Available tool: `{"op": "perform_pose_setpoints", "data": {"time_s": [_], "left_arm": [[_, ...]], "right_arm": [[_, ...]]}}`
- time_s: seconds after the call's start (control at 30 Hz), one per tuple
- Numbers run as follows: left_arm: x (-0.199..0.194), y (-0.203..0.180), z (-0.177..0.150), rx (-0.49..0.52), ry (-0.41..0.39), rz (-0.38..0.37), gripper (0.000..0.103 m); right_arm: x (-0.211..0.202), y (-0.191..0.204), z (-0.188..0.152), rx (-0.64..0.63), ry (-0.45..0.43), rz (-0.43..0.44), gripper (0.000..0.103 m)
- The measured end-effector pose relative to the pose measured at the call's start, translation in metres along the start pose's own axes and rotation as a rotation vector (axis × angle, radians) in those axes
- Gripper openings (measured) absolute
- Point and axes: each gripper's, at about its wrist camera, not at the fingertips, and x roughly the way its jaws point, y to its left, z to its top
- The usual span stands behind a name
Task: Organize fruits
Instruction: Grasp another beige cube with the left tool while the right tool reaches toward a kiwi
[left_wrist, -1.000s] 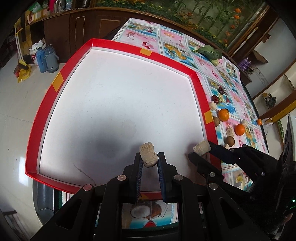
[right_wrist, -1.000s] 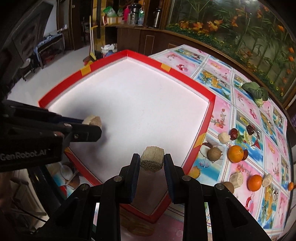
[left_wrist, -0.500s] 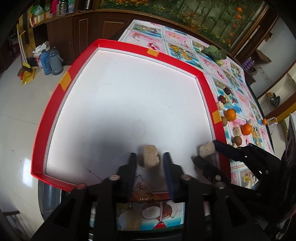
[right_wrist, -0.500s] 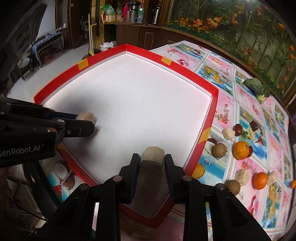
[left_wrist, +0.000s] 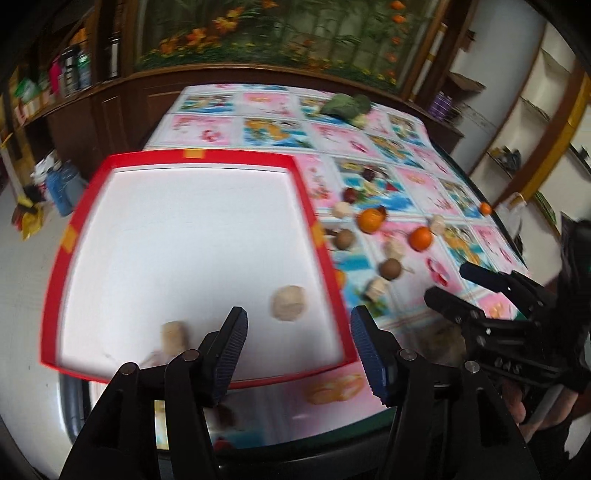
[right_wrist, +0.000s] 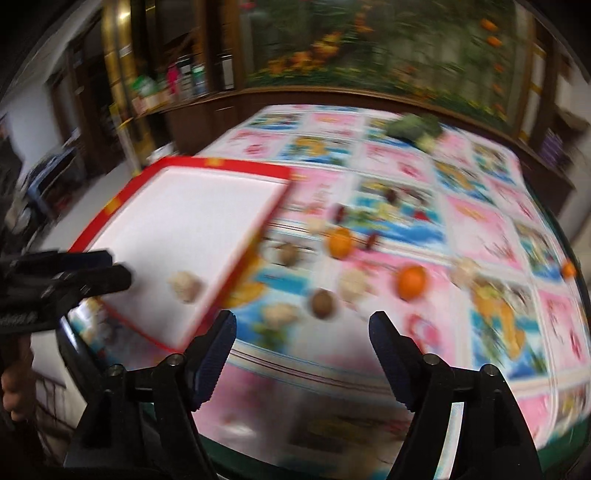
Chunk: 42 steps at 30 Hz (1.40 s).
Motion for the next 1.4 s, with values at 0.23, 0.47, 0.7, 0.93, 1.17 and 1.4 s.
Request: {"op": "perform_pose_setpoints", "data": {"time_s": [0.23,0.47,0.7,0.93,1.17,1.4], "left_arm": [[0.030,-0.045,0.013,0.100,0.064,-0.032,0.057],[0.079,-0.077,0.037,0.199,0.143,0.037,0.051],[0.126,-0.098,0.047,0.250,0.222,0.070,0.026],[0.123,-0.083,0.045,0.163,0.210,0.018,0.013],[0.060,-0.033,0.042,0.003,0.085,-0.031,0.013],[0.031,0.025,0.033,-0.143,0.032,-0.001,0.013]], "right_arm": [[-0.007,-0.050,-0.021,0.112,0.014,-0.097,0.079],[-0.010,-0.069,-0.032,0.143,0.047,-0.073,0.078],[-0.006,-0.082,-0.038,0.183,0.051,-0.049,0.076],[0.002,-0.081,-0.035,0.182,0.062,-0.016,0.071],[0.021,-0.050,-0.016,0.118,0.086,0.039,0.059],[0.047,-0.004,0.010,0.011,0.130,0.018,0.045]]}}
